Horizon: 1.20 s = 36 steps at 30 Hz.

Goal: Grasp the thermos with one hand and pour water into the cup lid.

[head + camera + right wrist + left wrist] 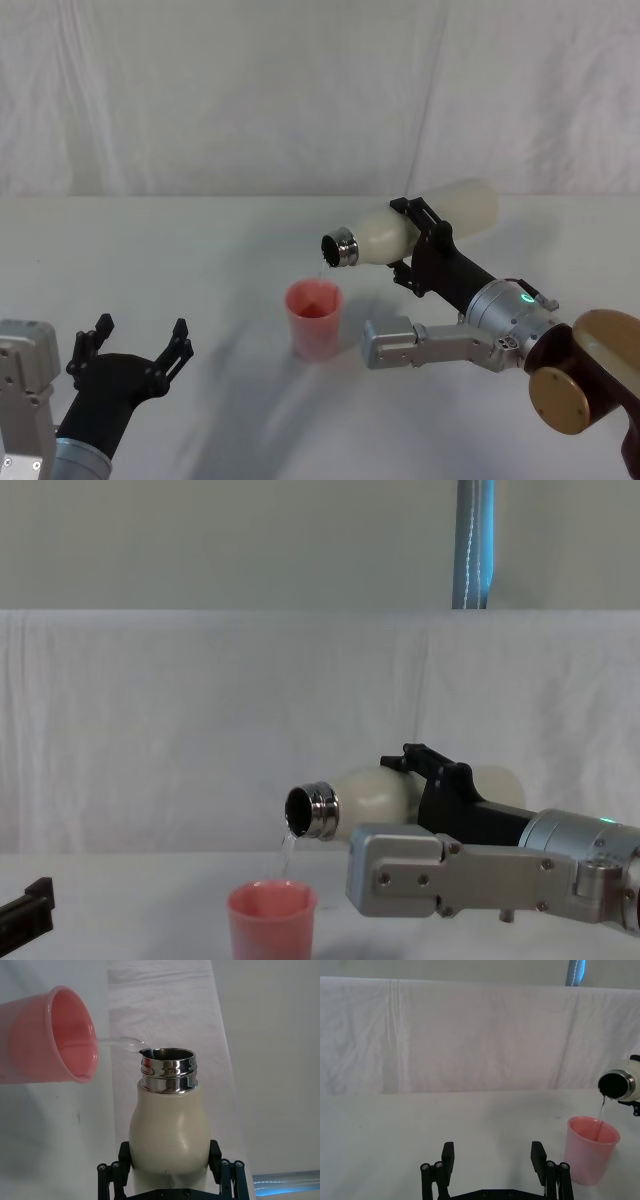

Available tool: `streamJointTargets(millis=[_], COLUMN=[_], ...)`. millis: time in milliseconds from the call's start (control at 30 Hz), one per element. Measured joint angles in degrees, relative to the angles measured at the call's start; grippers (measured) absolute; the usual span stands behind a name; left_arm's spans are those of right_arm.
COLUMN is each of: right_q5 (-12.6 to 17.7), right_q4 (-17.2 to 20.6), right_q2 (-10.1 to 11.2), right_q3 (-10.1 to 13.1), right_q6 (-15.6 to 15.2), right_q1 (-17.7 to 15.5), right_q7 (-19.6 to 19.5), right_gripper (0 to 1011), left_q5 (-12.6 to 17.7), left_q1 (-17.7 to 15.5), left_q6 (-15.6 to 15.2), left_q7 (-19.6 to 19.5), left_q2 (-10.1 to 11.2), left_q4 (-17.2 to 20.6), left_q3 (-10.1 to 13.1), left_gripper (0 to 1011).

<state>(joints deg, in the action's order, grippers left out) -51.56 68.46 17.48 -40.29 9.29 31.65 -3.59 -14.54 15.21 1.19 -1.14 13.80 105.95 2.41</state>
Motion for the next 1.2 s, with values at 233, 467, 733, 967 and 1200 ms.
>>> streamJointTargets(millis=[233,467,733,967,1200], right_q5=[-0.1,-0.1,-0.1,-0.1,-0.1], right_q4=[-0.2,-0.3,-0.3,-0.3,-0.4], right_q2=[0.0,0.0,0.0,0.1,0.1], right_q3=[-0.2,-0.2,-0.2,-0.2,-0.3], right_q6=[0.0,0.1,0.1,0.1,0.1], right_q1=[0.1,0.2,0.3,0.3,0.4], right_q7=[0.0,-0.1,-0.1,-0.1,-0.1], right_gripper=[950,950,950,950,950], left_q5=[0.0,0.0,0.0,0.0,0.0], left_q1=[0.0,0.0,0.0,0.0,0.0], left_q6=[0.0,0.0,0.0,0.0,0.0], left_q7=[0.0,0.0,0.0,0.0,0.0], left_q2=[0.0,0.0,0.0,0.0,0.0], left_q4=[0.0,0.0,0.0,0.0,0.0], left_q3=[0.0,0.0,0.0,0.0,0.0], left_gripper=[1001,1001,1001,1001,1001])
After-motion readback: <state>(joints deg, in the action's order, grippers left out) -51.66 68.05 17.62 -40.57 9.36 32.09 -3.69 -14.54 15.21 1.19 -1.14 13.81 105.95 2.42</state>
